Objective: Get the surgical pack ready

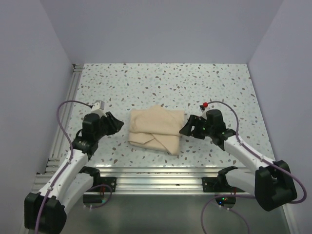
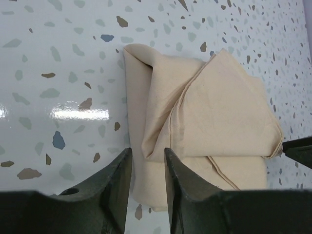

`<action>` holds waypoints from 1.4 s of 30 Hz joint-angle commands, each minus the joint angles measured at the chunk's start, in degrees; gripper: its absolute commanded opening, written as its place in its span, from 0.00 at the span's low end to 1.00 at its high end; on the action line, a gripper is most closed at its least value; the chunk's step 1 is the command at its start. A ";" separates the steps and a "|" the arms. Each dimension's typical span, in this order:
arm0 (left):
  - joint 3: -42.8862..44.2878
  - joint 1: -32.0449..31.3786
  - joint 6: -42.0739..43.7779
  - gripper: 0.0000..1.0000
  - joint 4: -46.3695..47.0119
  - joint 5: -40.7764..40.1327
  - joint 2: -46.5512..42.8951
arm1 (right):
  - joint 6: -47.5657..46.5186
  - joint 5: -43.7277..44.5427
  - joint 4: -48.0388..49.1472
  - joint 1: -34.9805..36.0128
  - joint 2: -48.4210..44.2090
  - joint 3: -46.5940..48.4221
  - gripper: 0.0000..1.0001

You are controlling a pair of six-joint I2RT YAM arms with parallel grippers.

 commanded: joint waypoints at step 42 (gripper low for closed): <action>30.10 -7.89 -5.10 0.00 24.32 8.22 56.67 | -8.55 14.57 -9.66 -1.23 24.39 34.92 0.58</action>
